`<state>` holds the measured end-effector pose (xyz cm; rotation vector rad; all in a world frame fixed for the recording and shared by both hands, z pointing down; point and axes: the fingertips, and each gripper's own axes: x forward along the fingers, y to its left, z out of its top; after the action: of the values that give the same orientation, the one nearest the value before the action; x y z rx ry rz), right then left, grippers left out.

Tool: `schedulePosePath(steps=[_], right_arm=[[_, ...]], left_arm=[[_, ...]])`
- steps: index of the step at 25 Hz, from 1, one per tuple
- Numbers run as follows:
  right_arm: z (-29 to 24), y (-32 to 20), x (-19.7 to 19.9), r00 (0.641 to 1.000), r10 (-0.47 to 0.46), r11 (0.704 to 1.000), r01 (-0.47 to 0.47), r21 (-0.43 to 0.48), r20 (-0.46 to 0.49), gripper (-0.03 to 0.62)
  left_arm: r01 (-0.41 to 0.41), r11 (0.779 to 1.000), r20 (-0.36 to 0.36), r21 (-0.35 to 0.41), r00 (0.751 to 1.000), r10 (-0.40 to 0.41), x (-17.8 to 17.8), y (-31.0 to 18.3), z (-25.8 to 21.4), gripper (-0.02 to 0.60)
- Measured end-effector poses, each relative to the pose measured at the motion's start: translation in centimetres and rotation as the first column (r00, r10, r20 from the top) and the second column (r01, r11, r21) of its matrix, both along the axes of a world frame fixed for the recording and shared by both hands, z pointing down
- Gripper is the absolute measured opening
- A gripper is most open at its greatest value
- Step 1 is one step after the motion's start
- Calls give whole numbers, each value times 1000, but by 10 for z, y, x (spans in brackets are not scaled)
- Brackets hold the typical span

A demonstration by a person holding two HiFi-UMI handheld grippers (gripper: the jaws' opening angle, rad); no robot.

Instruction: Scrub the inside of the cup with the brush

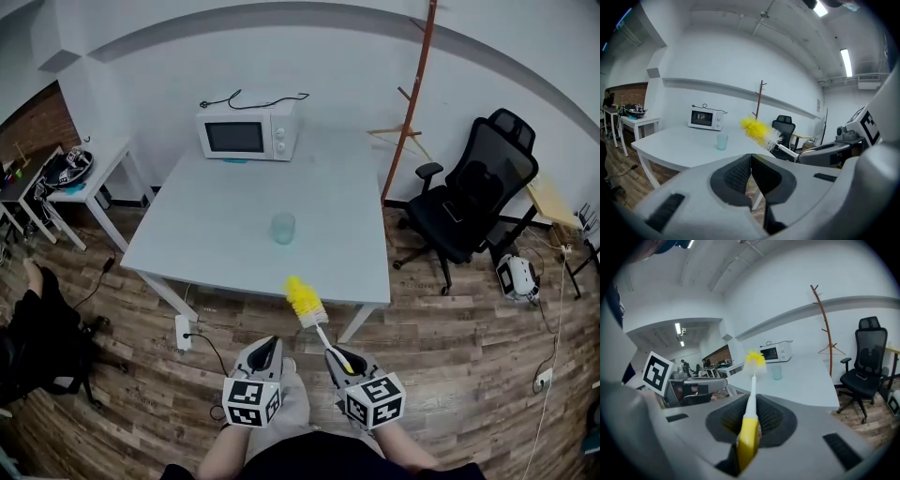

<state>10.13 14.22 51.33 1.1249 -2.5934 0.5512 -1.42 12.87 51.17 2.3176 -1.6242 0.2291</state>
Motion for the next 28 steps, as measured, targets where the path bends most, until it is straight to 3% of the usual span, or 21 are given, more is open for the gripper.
schedulePosePath(steps=[14,28], right_arm=[[-13,-128,-27,999,44,999,-44,-11,-26,51],[-9,-228,-59,995,97,995,-97,-22,-18,51]], left_arm=[[-14,998,-13,-65,1000,13,-38,-131,14,18],[-84,993,0,-84,996,85,-66,-241,24,18]])
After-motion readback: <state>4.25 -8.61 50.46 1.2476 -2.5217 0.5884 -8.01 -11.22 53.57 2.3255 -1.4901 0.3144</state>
